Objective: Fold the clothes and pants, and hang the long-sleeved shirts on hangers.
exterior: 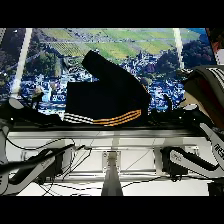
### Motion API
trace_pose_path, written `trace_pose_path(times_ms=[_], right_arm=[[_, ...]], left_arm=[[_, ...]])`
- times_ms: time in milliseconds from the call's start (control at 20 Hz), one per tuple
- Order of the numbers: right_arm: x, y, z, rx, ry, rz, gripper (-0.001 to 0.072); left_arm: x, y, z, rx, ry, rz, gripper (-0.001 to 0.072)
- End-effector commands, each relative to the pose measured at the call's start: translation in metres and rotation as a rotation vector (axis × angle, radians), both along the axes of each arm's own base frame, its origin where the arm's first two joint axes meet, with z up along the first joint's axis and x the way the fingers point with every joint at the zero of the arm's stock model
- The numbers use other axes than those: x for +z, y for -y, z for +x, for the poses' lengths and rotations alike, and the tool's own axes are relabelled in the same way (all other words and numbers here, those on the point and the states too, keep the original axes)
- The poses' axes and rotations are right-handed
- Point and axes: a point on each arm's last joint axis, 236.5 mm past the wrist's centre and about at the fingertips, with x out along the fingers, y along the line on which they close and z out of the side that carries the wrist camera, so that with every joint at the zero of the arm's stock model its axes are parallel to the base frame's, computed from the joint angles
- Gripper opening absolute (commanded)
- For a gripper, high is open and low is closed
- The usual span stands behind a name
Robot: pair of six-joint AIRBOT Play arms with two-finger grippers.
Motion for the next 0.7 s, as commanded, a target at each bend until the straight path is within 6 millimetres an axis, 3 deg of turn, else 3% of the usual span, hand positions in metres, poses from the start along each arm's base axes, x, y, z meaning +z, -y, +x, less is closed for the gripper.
trace_pose_path(times_ms=[0,150,350,650], right_arm=[[0.009,-0.006,0.010,0.009,0.077,0.042,0.0028],[0.007,-0.005,0.012,0.007,0.090,0.030,0.0028],[0.007,-0.005,0.012,0.007,0.090,0.029,0.0029],[0.006,-0.003,0.014,0.002,0.093,0.022,0.0028]], left_arm=[[-0.015,0.033,0.002,0.087,0.052,-0.131,0.0607],[-0.019,0.038,0.016,0.138,0.121,-0.150,0.0605],[-0.024,0.021,0.044,0.211,0.221,-0.086,0.0495],[-0.026,0.006,0.061,0.255,0.288,-0.029,0.0495]])
